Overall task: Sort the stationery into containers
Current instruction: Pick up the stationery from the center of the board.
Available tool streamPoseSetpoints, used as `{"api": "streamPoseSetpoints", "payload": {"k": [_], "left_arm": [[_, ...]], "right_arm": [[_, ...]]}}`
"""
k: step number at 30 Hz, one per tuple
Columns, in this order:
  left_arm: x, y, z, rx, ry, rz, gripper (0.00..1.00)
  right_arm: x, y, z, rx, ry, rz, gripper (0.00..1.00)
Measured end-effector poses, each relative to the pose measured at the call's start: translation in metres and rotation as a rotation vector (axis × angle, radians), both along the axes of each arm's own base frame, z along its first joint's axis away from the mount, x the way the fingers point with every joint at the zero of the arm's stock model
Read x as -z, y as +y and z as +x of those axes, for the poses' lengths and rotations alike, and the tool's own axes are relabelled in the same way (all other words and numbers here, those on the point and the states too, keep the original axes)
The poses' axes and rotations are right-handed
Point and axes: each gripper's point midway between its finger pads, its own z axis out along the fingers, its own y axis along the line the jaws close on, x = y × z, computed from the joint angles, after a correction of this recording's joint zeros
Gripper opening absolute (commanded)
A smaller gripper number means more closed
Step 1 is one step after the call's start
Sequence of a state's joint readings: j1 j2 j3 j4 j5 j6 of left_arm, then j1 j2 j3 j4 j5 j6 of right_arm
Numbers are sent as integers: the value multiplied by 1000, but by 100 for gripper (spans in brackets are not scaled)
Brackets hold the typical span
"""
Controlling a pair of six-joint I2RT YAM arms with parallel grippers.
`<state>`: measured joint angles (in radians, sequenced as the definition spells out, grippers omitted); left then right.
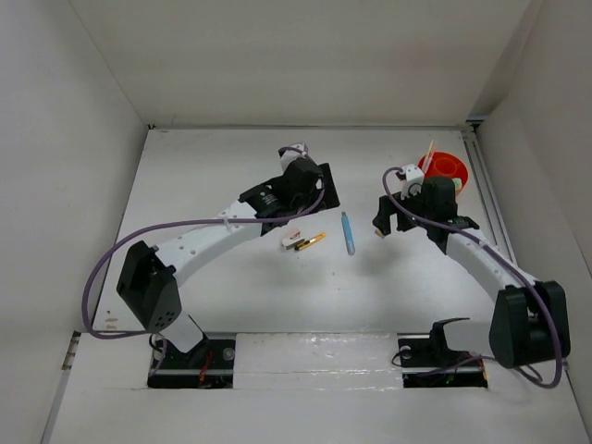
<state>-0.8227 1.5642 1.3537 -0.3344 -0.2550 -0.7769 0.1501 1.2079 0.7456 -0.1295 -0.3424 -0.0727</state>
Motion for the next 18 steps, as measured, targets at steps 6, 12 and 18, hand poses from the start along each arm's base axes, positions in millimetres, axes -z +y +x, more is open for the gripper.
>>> {"api": "streamPoseSetpoints", "payload": {"k": [6,12,18], "left_arm": [[3,-3,-6,31,23,2,100],[10,3,-17,61,47,26,100],[11,17,-31,81,67,64,100]], "right_arm": [[36,5,0,-58,133,-30,91],[36,1,21,-72,130,-76,79],[71,0,26,-110,226,-111,73]]}}
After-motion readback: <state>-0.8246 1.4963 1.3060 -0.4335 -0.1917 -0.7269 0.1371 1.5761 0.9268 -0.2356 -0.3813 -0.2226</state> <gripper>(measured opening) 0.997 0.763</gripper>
